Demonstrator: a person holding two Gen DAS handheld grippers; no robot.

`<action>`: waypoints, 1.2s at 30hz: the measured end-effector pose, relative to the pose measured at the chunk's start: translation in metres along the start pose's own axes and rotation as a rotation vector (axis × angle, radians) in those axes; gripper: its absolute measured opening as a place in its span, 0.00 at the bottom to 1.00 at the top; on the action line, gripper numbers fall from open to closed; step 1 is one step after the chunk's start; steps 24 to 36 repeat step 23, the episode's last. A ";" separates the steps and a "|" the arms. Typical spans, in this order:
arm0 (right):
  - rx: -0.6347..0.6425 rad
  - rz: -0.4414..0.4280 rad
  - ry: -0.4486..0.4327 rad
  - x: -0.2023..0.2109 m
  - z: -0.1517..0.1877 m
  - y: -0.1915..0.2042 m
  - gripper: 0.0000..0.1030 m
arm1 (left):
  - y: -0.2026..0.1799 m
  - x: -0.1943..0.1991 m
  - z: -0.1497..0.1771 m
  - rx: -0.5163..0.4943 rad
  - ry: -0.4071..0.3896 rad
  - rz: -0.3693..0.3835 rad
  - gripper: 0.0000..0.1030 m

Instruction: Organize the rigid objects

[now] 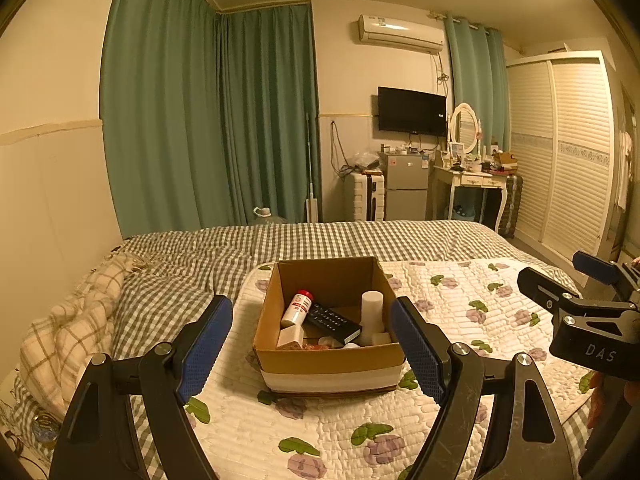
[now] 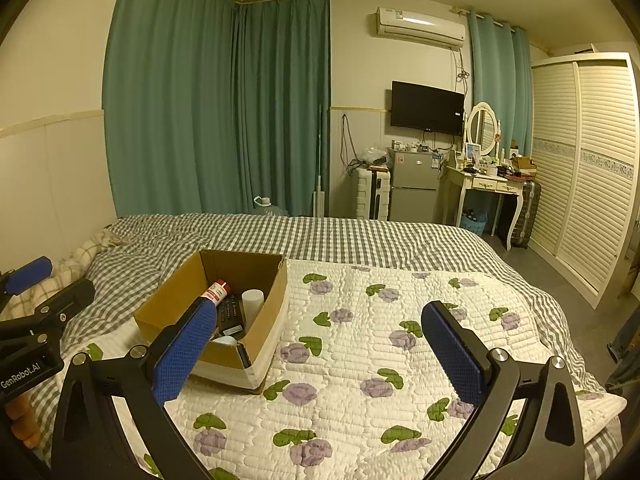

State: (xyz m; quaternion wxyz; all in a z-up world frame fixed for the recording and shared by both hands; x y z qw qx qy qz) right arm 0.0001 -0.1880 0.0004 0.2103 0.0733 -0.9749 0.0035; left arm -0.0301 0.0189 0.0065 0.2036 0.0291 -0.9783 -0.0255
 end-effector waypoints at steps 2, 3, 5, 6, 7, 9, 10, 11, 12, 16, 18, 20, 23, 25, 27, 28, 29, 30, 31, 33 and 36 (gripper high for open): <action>0.001 0.001 0.003 -0.001 0.001 0.000 1.00 | 0.000 0.000 0.000 -0.001 -0.001 -0.002 0.82; 0.001 0.001 0.003 -0.002 0.002 0.000 1.00 | 0.000 0.000 0.000 -0.001 0.000 -0.001 0.82; 0.001 -0.001 0.005 -0.002 0.003 0.000 1.00 | 0.001 0.000 0.000 -0.001 0.000 -0.001 0.82; 0.002 -0.001 0.005 -0.002 0.003 0.000 1.00 | 0.001 0.000 0.000 0.000 -0.001 0.002 0.82; 0.002 0.000 0.005 -0.002 0.003 0.000 1.00 | 0.001 0.000 0.000 0.000 -0.001 0.001 0.82; 0.001 0.000 0.006 -0.002 0.003 0.000 1.00 | 0.001 0.000 0.000 0.001 -0.002 0.001 0.82; 0.001 0.000 0.006 -0.003 0.004 0.000 1.00 | 0.001 0.000 0.000 0.001 -0.002 0.000 0.82; 0.000 0.000 0.006 -0.003 0.004 0.000 1.00 | 0.001 0.000 0.000 0.001 -0.002 0.001 0.82; 0.000 0.001 0.005 -0.003 0.004 0.000 1.00 | 0.001 0.000 0.000 0.001 -0.001 0.001 0.82; 0.002 0.001 0.007 -0.003 0.004 0.000 1.00 | 0.001 -0.001 0.001 0.006 0.003 0.003 0.82; 0.002 0.000 0.007 -0.003 0.004 0.000 1.00 | 0.000 -0.001 0.001 0.007 0.005 0.007 0.82; 0.000 0.002 0.010 -0.003 0.005 0.000 1.00 | 0.000 -0.001 0.001 0.006 0.005 0.008 0.82; 0.000 0.002 0.013 -0.003 0.007 0.000 1.00 | -0.001 -0.002 0.001 0.004 0.007 0.013 0.82; 0.000 0.002 0.013 -0.003 0.007 0.000 1.00 | -0.001 -0.002 0.001 0.004 0.007 0.013 0.82; 0.000 0.002 0.013 -0.003 0.007 0.000 1.00 | -0.001 -0.002 0.001 0.004 0.007 0.013 0.82; 0.000 0.002 0.013 -0.003 0.007 0.000 1.00 | -0.001 -0.002 0.001 0.004 0.007 0.013 0.82; 0.000 0.002 0.013 -0.003 0.007 0.000 1.00 | -0.001 -0.002 0.001 0.004 0.007 0.013 0.82; 0.000 0.002 0.013 -0.003 0.007 0.000 1.00 | -0.001 -0.002 0.001 0.004 0.007 0.013 0.82; 0.000 0.002 0.013 -0.003 0.007 0.000 1.00 | -0.001 -0.002 0.001 0.004 0.007 0.013 0.82; 0.000 0.002 0.013 -0.003 0.007 0.000 1.00 | -0.001 -0.002 0.001 0.004 0.007 0.013 0.82; 0.000 0.002 0.013 -0.003 0.007 0.000 1.00 | -0.001 -0.002 0.001 0.004 0.007 0.013 0.82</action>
Point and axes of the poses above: each gripper's, at about its wrist camera, not at the fingertips, and x roughly against the way its jaws point, y to its left, z to its underside, the point moved 8 cm from there along -x, roughly the way its jaws point, and after that the axes turned 1 degree about y, right-handed, at the moved point
